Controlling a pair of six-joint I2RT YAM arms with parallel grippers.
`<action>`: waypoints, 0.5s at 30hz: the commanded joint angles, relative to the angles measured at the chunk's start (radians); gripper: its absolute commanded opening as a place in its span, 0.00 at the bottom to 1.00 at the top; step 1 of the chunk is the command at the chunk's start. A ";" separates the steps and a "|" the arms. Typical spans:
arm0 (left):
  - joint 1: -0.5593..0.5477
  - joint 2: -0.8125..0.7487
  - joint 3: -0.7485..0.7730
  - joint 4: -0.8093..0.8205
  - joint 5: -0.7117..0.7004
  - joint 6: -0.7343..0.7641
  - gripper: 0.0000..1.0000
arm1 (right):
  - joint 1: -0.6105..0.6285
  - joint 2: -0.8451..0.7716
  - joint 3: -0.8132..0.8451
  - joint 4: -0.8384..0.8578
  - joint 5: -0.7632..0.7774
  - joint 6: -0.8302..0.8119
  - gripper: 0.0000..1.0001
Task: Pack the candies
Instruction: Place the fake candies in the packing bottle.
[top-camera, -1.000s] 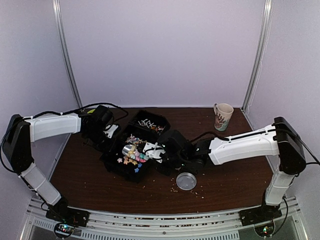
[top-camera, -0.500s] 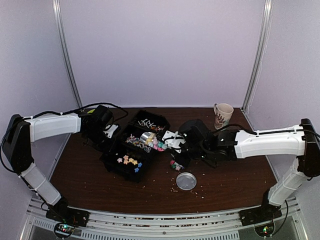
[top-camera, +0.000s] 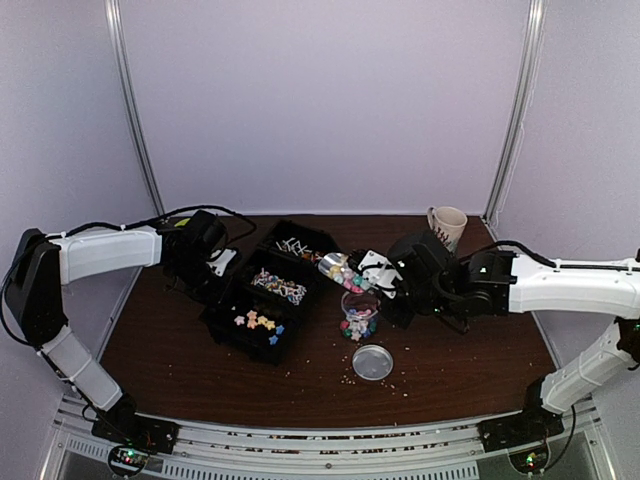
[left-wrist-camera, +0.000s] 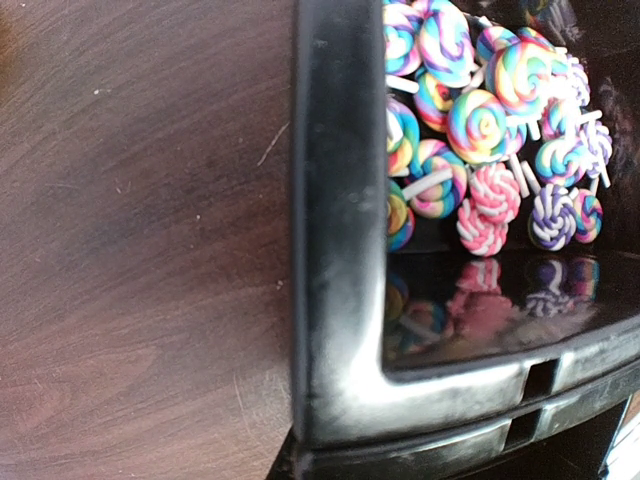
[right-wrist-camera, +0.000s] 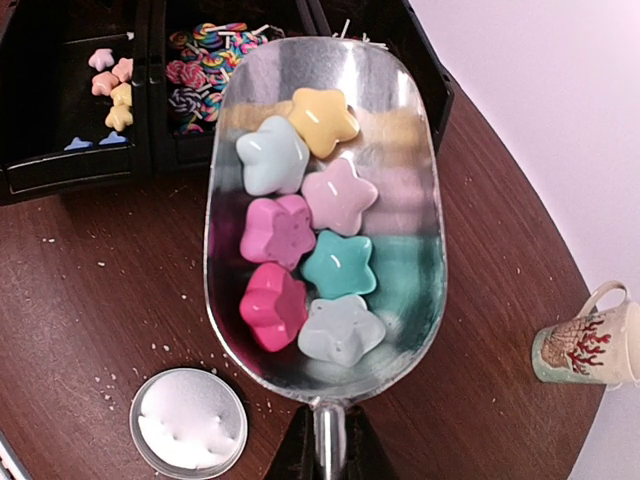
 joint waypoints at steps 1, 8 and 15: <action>0.009 -0.070 0.070 0.162 0.059 -0.009 0.00 | -0.007 -0.049 -0.005 -0.101 0.086 0.075 0.00; 0.008 -0.073 0.071 0.162 0.059 -0.007 0.00 | -0.007 -0.052 -0.003 -0.217 0.116 0.148 0.00; 0.008 -0.070 0.072 0.162 0.061 -0.007 0.00 | -0.006 -0.046 0.036 -0.346 0.119 0.194 0.00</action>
